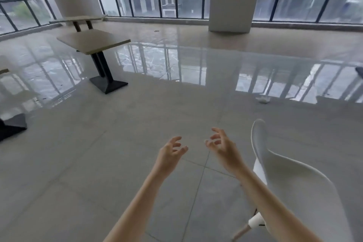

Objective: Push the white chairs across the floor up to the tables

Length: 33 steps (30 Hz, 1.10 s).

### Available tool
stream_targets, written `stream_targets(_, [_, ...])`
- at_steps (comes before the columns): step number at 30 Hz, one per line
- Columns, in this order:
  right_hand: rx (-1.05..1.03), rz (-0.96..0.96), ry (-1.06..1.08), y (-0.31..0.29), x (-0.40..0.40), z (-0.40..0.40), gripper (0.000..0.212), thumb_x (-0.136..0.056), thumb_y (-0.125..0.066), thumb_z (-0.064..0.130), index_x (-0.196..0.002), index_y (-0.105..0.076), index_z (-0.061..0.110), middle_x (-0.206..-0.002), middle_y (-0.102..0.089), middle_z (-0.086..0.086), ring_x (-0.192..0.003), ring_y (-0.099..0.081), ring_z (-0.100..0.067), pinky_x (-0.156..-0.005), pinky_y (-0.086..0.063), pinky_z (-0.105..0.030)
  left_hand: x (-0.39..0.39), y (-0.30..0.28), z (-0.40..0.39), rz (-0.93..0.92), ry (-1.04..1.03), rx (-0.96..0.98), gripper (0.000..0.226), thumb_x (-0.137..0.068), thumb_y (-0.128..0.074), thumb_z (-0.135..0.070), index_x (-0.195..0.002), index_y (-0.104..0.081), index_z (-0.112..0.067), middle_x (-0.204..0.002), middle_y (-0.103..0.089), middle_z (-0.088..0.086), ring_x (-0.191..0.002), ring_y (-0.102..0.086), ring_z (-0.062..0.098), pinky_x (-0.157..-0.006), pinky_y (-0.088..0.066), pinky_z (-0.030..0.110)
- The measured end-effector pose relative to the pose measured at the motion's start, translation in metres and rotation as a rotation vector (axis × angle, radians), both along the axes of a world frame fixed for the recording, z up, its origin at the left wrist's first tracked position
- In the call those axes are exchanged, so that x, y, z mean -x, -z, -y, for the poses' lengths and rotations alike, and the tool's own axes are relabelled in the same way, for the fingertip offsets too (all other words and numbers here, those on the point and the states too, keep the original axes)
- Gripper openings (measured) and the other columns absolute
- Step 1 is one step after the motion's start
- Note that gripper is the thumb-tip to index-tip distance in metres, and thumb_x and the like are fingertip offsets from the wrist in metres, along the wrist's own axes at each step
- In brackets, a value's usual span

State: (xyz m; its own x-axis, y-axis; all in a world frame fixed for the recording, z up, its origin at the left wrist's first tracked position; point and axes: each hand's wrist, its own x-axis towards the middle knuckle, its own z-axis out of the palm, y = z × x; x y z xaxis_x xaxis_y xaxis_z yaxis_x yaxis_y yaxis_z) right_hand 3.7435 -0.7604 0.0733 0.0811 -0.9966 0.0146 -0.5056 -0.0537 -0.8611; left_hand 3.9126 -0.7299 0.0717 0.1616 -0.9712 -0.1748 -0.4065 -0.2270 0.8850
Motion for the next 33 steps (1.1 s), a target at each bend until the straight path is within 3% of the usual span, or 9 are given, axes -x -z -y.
stream_targets(6, [-0.009,-0.043,0.155,0.02,-0.015,0.086,0.044,-0.087,-0.061,0.023,-0.129,-0.047,0.015,-0.101,-0.058,0.0,-0.089,-0.059,-0.017,-0.078,-0.041,-0.024,-0.027,0.022,0.12,0.045,0.203,-0.019,0.044,-0.09,-0.058,-0.019,-0.131,-0.047,-0.011,-0.124,-0.059,0.016,-0.095,-0.056,0.017,-0.082,-0.041,0.024])
stream_targets(11, [-0.056,-0.048,0.381,0.042,-0.026,0.149,0.046,-0.087,-0.06,0.022,-0.13,-0.046,0.014,-0.103,-0.057,-0.001,-0.092,-0.059,-0.02,-0.085,-0.048,-0.035,-0.035,0.031,0.232,0.072,0.463,-0.038,0.042,-0.09,-0.058,-0.018,-0.131,-0.049,-0.014,-0.125,-0.059,0.014,-0.098,-0.057,0.016,-0.083,-0.042,0.023])
stream_targets(18, [-0.109,-0.124,0.763,0.054,-0.011,0.179,0.046,-0.087,-0.061,0.017,-0.13,-0.047,0.011,-0.115,-0.059,-0.01,-0.108,-0.055,-0.023,-0.088,-0.041,-0.028,0.014,0.029,0.34,0.136,0.924,-0.062,0.04,-0.09,-0.058,-0.019,-0.129,-0.051,-0.019,-0.128,-0.057,0.01,-0.108,-0.061,0.022,-0.083,-0.044,0.025])
stream_targets(22, [-0.114,-0.238,0.983,0.061,0.01,0.166,0.045,-0.084,-0.061,0.013,-0.128,-0.05,0.011,-0.121,-0.06,-0.007,-0.114,-0.051,-0.023,-0.087,-0.038,-0.025,0.072,0.036,0.36,0.152,1.161,-0.032,0.041,-0.087,-0.06,-0.017,-0.127,-0.053,-0.02,-0.128,-0.058,0.009,-0.108,-0.061,0.022,-0.082,-0.045,0.024])
stream_targets(26, [-0.226,-0.363,1.169,0.076,0.03,0.152,0.056,-0.076,-0.053,0.031,-0.129,-0.049,0.012,-0.122,-0.059,-0.008,-0.114,-0.048,-0.029,-0.088,-0.041,-0.031,0.134,0.05,0.359,0.13,1.347,0.029,0.039,-0.086,-0.062,-0.019,-0.125,-0.055,-0.022,-0.129,-0.058,0.007,-0.111,-0.059,0.022,-0.09,-0.046,0.031])
stream_targets(29, [-0.337,-0.393,1.22,0.094,0.046,0.147,0.061,-0.08,-0.059,0.03,-0.136,-0.042,0.014,-0.131,-0.054,-0.008,-0.12,-0.046,-0.029,-0.096,-0.039,-0.033,0.171,0.064,0.353,0.166,1.486,0.119,0.044,-0.085,-0.062,-0.017,-0.128,-0.052,-0.022,-0.133,-0.053,0.004,-0.116,-0.054,0.021,-0.089,-0.041,0.026])
stream_targets(33, [-0.456,-0.425,1.224,0.111,0.065,0.149,0.064,-0.086,-0.059,0.027,-0.142,-0.031,0.014,-0.139,-0.049,-0.006,-0.124,-0.047,-0.027,-0.102,-0.035,-0.034,0.21,0.08,0.354,0.309,1.697,0.295,0.055,-0.081,-0.061,-0.013,-0.133,-0.046,-0.024,-0.143,-0.044,-0.002,-0.13,-0.042,0.021,-0.102,-0.039,0.032])
